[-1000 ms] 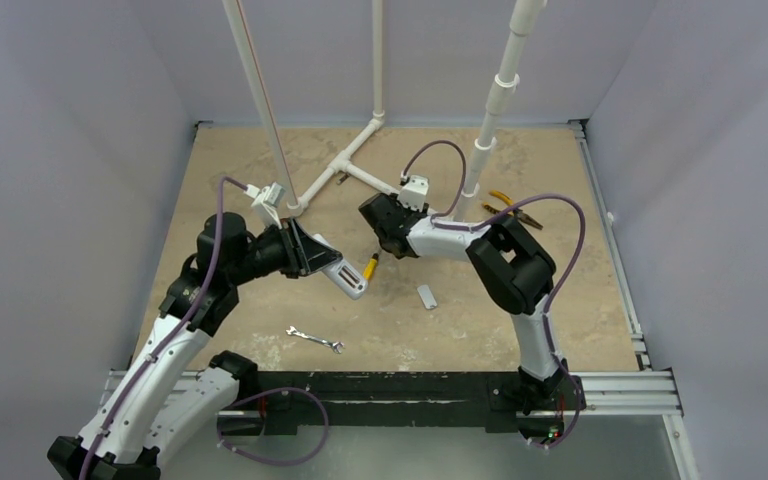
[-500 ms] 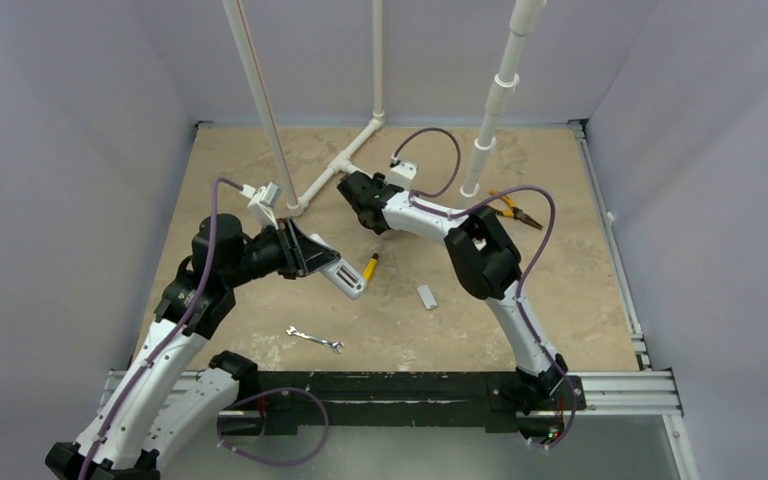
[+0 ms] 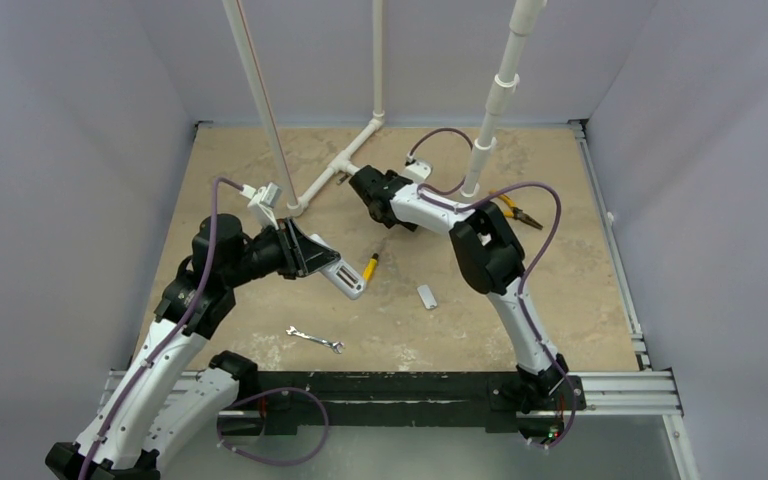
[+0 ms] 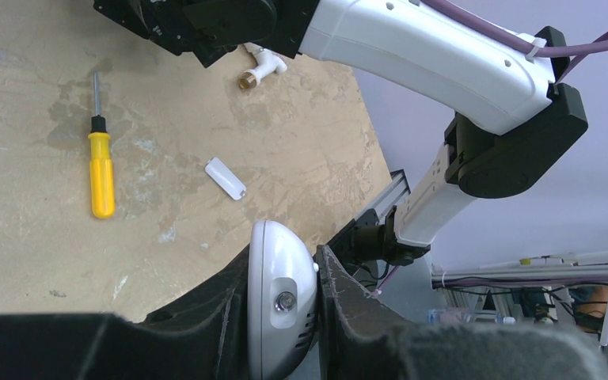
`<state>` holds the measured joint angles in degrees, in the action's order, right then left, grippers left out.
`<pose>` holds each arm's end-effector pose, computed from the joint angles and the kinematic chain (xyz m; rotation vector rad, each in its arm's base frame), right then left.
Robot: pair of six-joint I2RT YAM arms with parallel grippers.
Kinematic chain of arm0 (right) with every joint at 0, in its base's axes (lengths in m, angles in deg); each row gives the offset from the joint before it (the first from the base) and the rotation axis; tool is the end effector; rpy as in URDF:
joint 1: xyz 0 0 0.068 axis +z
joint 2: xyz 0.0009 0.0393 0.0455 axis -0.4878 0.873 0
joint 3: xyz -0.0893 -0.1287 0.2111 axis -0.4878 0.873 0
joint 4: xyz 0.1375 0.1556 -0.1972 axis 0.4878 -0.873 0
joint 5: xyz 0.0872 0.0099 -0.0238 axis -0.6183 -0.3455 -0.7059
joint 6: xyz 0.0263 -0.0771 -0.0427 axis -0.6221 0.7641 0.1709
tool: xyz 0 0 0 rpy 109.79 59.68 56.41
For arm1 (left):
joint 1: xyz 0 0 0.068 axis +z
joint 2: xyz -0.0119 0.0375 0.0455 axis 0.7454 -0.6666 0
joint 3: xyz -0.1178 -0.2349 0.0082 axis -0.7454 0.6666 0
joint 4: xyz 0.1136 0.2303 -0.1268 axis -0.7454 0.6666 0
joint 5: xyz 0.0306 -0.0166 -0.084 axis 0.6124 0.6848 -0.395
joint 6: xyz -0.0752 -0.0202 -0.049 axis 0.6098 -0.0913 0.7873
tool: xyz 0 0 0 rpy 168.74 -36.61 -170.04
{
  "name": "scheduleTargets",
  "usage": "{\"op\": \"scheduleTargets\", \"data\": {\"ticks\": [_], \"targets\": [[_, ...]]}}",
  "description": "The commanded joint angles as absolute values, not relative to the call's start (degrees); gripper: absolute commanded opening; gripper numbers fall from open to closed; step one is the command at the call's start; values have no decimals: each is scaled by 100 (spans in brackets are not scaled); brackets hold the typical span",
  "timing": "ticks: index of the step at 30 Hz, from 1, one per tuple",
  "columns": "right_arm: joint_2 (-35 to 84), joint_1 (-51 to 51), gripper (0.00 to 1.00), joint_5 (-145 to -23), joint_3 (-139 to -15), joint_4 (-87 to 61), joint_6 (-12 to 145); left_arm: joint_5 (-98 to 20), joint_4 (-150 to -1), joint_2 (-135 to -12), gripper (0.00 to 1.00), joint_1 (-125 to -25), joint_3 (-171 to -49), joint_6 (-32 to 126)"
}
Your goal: Load the batteries into the remote control
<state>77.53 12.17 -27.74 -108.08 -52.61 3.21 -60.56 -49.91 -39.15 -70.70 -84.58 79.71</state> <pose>0.4271 0.2938 0.1075 0.7439 2.1105 -0.1928 0.1981 -0.1261 0.3224 -0.0010 2.0509 -1.2500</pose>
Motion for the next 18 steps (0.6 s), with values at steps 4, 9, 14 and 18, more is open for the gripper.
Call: {"op": "scheduleTargets", "data": {"ticks": [4,9,14,18], "targets": [[8072,1025,77,-2669,-11398,-5468,375,-6025,-5111,-3879,0,-7034,-8680,7874],[8270,915,74,-2681,-11664,-5659,445,-5985,-5114,-3873,0,-7034,-8675,7881],[8360,825,73,-2629,-11732,-5734,467,-5972,-5129,-3898,0,-7030,-8663,7859],[8380,704,73,-2654,-11754,-5763,491,-5978,-5149,-3946,0,-7030,-8662,7860]]}}
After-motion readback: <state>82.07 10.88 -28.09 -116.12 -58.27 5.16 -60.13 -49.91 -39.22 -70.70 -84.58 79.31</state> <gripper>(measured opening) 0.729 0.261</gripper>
